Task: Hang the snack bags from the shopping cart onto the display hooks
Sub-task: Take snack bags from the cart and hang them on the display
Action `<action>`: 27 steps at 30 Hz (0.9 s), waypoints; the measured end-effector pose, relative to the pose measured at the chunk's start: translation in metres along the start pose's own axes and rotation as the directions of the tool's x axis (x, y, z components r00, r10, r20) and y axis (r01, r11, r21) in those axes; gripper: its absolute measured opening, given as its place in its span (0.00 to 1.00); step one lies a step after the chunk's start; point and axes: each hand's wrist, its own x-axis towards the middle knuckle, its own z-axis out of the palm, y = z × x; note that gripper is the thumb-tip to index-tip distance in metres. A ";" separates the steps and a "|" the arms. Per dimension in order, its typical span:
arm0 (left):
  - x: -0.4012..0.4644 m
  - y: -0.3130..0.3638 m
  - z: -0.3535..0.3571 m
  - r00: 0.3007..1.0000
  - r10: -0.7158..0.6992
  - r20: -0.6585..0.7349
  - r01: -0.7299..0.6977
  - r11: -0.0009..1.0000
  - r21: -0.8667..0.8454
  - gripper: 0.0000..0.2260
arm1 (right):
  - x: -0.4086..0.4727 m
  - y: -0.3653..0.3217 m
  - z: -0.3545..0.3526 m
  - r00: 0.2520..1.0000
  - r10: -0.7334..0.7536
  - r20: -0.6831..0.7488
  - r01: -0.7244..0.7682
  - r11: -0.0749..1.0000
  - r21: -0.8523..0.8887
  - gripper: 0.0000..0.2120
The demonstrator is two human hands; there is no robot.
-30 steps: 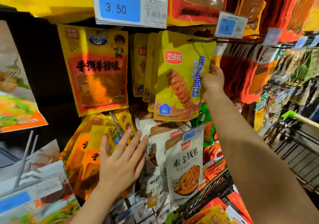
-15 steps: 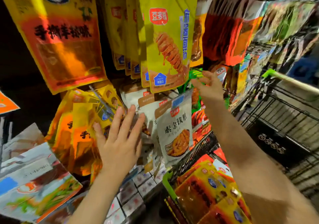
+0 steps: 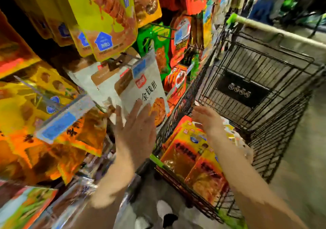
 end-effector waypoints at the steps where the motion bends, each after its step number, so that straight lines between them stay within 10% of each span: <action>1: -0.003 0.009 0.009 1.000 0.008 -0.005 -0.009 0.988 -0.154 0.13 | -0.004 0.007 -0.003 1.000 0.021 -0.007 -0.021 1.000 -0.007 0.07; 8: -0.025 0.063 0.066 0.865 0.154 0.478 0.133 0.848 -0.514 0.17 | -0.020 0.069 -0.053 0.960 0.256 -0.115 -0.263 0.963 -0.054 0.07; 13: -0.048 0.078 0.097 0.587 0.068 0.807 0.461 0.791 -0.402 0.22 | -0.009 0.133 -0.077 0.818 0.524 -0.236 -0.543 0.840 -0.015 0.26; 16: -0.059 0.087 0.118 0.483 0.006 0.876 0.547 0.779 -0.307 0.24 | 0.003 0.168 -0.081 0.763 0.563 -0.318 -0.600 0.800 -0.021 0.19; 20: -0.051 0.096 0.158 0.377 0.040 0.925 0.642 0.709 -0.292 0.34 | 0.020 0.215 -0.089 0.640 0.639 -0.427 -0.726 0.685 -0.063 0.51; 27: -0.044 0.117 0.249 0.145 -0.159 0.976 0.876 0.480 -0.052 0.48 | 0.027 0.260 -0.096 0.625 0.675 -0.392 -0.727 0.686 0.022 0.55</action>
